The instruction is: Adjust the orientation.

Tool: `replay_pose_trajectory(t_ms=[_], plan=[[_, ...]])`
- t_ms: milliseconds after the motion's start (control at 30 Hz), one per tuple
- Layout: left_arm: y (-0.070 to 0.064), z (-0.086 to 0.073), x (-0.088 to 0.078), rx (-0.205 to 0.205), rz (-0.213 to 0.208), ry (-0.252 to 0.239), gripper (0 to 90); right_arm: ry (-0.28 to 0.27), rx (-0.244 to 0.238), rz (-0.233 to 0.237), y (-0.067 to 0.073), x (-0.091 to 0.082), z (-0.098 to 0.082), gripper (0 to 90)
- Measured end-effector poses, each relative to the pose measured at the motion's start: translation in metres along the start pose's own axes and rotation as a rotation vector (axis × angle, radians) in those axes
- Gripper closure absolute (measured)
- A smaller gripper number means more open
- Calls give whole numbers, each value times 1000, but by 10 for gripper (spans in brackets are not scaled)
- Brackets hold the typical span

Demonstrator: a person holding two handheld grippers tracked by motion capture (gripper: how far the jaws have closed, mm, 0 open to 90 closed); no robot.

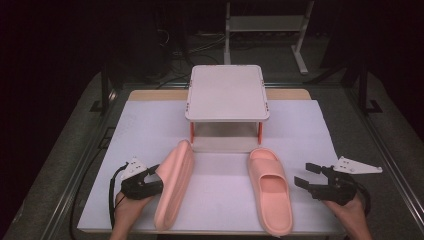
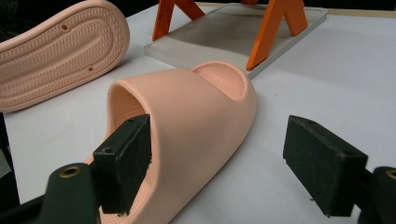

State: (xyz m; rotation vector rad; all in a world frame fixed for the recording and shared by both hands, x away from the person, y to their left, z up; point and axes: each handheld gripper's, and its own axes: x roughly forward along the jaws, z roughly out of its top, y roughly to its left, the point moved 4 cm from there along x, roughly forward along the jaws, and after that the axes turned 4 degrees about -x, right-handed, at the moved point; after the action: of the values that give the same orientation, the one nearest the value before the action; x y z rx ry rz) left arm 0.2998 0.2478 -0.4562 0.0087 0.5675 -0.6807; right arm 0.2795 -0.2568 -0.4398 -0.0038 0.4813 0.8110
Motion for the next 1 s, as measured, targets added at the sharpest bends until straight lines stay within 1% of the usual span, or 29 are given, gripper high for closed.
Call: replay_pose_trajectory(t_ms=[267, 533, 700, 1000], plan=[[-2, 1, 0, 8, -4, 1, 413, 2, -2, 3, 0, 0, 0, 230], [-7, 7, -2, -2, -19, -35, 414, 2, -6, 11, 2, 0, 0, 230], [-9, 8, -2, 7, -19, -34, 414, 6, -8, 15, 2, 1, 0, 230], [-13, 11, 1, 5, -27, -41, 414, 9, -12, 18, 3, 2, 0, 230]])
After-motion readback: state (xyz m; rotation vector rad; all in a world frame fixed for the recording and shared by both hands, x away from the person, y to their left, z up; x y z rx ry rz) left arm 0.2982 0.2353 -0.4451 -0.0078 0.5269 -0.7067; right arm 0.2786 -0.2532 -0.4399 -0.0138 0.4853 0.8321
